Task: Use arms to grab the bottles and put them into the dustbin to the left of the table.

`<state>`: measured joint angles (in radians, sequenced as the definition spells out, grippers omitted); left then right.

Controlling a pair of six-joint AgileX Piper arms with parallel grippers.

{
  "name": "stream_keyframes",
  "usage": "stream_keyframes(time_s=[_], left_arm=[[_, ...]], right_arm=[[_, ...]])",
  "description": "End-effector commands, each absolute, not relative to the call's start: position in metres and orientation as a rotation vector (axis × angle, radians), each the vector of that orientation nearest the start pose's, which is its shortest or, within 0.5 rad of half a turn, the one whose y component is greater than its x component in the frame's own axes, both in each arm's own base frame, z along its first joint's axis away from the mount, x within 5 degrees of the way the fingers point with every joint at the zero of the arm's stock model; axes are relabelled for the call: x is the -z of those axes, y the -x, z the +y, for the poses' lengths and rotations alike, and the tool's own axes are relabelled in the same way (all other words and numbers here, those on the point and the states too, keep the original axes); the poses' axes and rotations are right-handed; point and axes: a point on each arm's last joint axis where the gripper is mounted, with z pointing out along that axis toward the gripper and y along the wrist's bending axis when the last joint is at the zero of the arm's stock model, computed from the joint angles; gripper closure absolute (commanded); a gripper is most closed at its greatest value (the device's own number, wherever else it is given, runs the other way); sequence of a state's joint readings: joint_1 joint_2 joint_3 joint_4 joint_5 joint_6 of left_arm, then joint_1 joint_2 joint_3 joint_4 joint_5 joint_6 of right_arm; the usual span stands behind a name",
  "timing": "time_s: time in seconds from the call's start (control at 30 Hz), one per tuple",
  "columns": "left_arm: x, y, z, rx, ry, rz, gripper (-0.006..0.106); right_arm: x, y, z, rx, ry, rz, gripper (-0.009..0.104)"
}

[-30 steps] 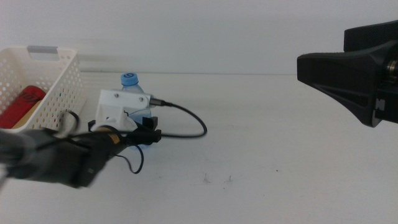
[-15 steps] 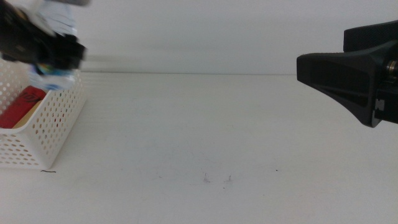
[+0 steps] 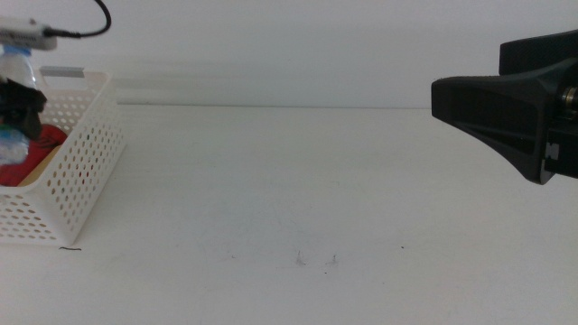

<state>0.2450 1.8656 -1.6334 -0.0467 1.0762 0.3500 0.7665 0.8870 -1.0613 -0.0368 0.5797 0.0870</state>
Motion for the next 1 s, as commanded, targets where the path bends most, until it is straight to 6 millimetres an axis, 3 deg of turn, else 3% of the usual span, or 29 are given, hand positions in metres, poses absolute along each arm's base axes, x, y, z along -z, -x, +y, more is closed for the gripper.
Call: stream_keyframes(time_s=[0.0,0.1,0.17,0.27,0.33,0.37,0.53,0.67,0.8,0.97], left_arm=[[-0.28,-0.399,0.096,-0.075,-0.123,2.743,0.1],[-0.266,-0.407,0.098,-0.076,-0.124,2.751,0.089],[-0.257,-0.411,0.099,-0.071,-0.115,2.76,0.075],[-0.249,-0.414,0.1,-0.071,-0.119,2.771,0.042],[-0.248,-0.414,0.1,-0.077,-0.138,2.778,0.014],[-0.247,-0.413,0.1,-0.08,-0.143,2.781,0.006],[-0.269,-0.407,0.09,-0.084,-0.12,2.746,0.007],[-0.3,-0.388,0.07,-0.1,-0.116,2.671,0.007],[-0.332,-0.349,0.043,-0.103,-0.124,2.541,0.007],[-0.375,-0.285,-0.002,-0.057,-0.213,2.292,0.007]], right_arm=[[-0.424,-0.126,0.119,-0.537,0.66,1.803,0.003],[-0.424,-0.126,0.119,-0.537,0.66,1.803,0.003],[-0.424,-0.126,0.119,-0.537,0.66,1.803,0.003],[-0.424,-0.126,0.119,-0.537,0.66,1.803,0.003],[-0.424,-0.126,0.119,-0.537,0.66,1.803,0.003],[-0.424,-0.126,0.119,-0.537,0.66,1.803,0.003],[-0.424,-0.126,0.119,-0.537,0.66,1.803,0.003],[-0.424,-0.126,0.119,-0.537,0.66,1.803,0.003],[-0.424,-0.126,0.119,-0.537,0.66,1.803,0.003],[-0.424,-0.126,0.119,-0.537,0.66,1.803,0.003]])
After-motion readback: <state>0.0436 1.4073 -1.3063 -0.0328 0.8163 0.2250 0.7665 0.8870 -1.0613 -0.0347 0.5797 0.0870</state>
